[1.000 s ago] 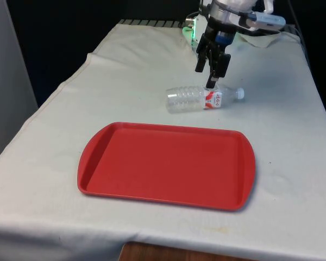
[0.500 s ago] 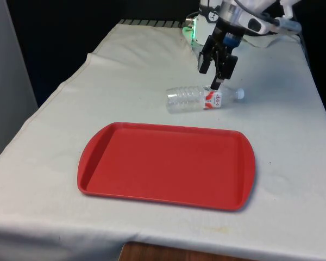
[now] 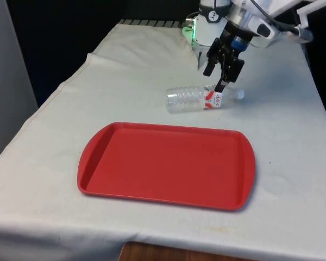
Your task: Place the bottle upright on the tray.
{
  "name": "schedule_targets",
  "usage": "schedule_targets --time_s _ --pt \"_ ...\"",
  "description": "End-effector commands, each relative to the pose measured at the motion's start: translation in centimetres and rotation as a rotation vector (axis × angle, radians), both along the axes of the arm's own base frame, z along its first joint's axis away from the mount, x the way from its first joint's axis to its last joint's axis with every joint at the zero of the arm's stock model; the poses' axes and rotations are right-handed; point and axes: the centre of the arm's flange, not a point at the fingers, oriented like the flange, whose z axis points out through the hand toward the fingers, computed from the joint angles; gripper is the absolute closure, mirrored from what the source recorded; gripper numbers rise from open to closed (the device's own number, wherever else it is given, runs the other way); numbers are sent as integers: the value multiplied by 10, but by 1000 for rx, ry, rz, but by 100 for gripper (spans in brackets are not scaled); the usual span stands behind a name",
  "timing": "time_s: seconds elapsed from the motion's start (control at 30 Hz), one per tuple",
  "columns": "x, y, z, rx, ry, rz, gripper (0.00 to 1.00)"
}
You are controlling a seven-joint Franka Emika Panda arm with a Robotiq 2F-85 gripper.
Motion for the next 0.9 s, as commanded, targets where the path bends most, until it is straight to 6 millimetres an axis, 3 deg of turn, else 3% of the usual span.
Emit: schedule_targets --time_s 0.0,0.87 --pt "2 2 2 -18 -18 0 0" --pt "-5 4 -27 -158 -45 -72 0"
